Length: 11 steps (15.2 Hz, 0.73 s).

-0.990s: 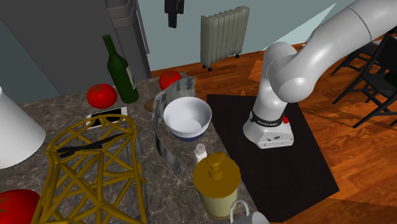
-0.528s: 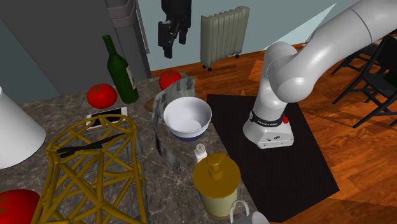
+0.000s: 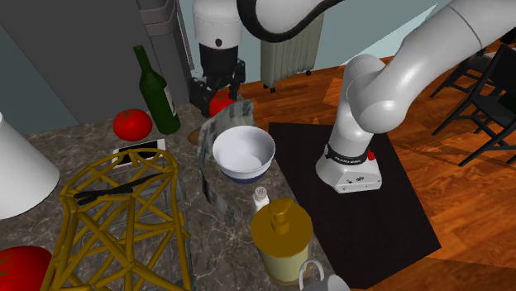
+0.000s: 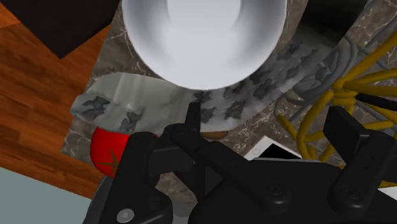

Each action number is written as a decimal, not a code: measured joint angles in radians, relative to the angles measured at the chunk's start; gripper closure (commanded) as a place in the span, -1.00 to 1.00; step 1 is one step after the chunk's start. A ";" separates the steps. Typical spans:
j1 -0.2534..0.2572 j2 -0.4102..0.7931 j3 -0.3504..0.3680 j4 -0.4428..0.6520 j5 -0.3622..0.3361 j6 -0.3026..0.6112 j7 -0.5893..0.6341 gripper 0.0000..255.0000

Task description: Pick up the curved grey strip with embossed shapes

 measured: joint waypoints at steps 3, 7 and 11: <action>-0.008 0.075 0.062 -0.027 0.045 0.106 0.129 -1.00; -0.025 0.203 0.150 -0.030 0.089 0.247 0.310 -1.00; -0.059 0.352 0.233 -0.007 0.094 0.385 0.489 -1.00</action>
